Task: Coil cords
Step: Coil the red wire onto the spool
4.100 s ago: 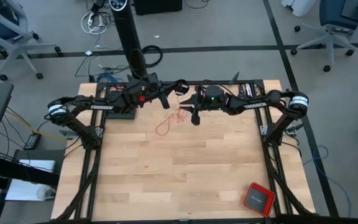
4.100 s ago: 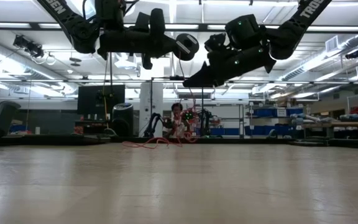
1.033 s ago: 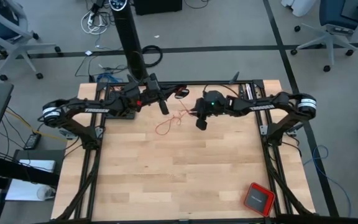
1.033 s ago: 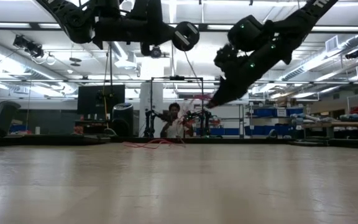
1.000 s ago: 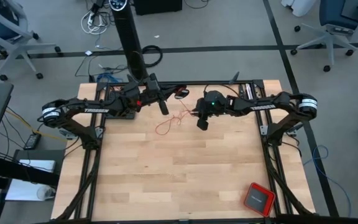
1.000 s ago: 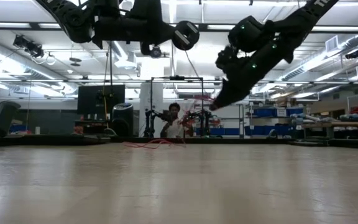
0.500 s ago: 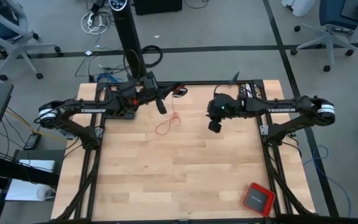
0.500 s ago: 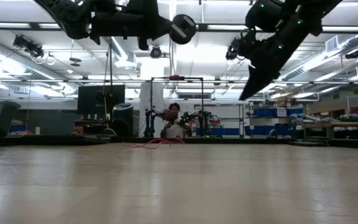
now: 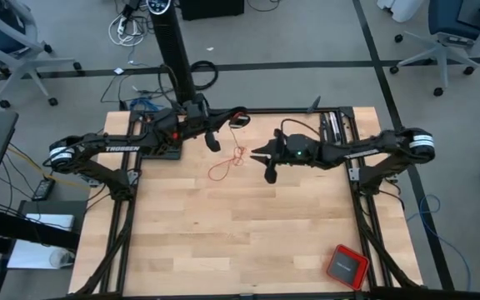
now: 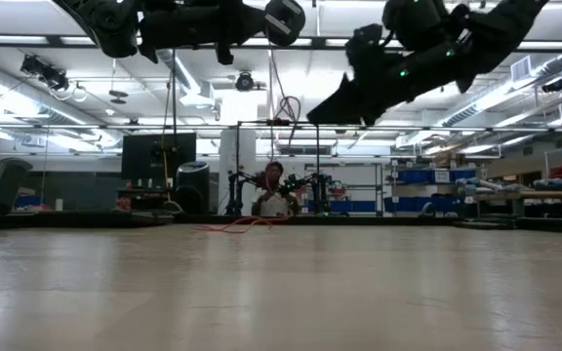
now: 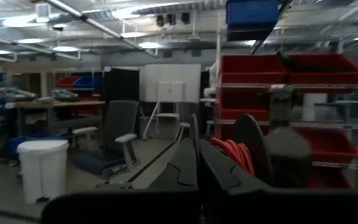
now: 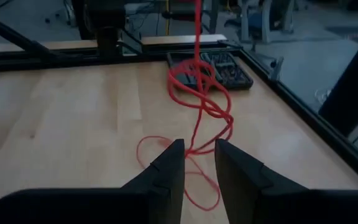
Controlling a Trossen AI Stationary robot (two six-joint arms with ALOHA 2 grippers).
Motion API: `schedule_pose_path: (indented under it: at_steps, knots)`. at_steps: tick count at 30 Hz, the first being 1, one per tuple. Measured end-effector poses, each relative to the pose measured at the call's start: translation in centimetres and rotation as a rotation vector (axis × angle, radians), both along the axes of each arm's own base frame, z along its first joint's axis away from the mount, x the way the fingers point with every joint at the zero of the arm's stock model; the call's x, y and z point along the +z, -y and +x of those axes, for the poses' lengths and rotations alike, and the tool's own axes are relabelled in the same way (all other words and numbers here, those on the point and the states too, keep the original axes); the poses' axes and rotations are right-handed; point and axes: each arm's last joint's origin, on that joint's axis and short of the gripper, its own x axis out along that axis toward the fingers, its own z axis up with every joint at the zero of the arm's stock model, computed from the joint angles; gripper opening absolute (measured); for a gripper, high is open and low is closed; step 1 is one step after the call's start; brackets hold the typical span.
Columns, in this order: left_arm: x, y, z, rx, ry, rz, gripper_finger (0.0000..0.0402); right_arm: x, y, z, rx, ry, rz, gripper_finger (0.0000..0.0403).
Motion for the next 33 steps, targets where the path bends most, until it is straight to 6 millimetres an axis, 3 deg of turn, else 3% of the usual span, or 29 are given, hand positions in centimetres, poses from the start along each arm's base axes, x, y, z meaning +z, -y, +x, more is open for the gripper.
schedule_pose_path:
  at_steps: [9,23,33]
  knots:
    - [0.1,0.0,0.0,0.009,0.013,-0.003,0.0,-2.2,0.7,3.3,0.077,-0.011,0.037,0.0085]
    - [-0.1,-0.4,-0.1,0.14,-0.009,0.003,0.0,-1.9,-0.4,3.9,0.201,0.069,0.096,0.0081]
    - [-0.1,-0.5,-0.1,0.161,-0.007,-0.002,0.0,-1.5,-0.9,4.1,0.142,0.106,0.041,0.0077]
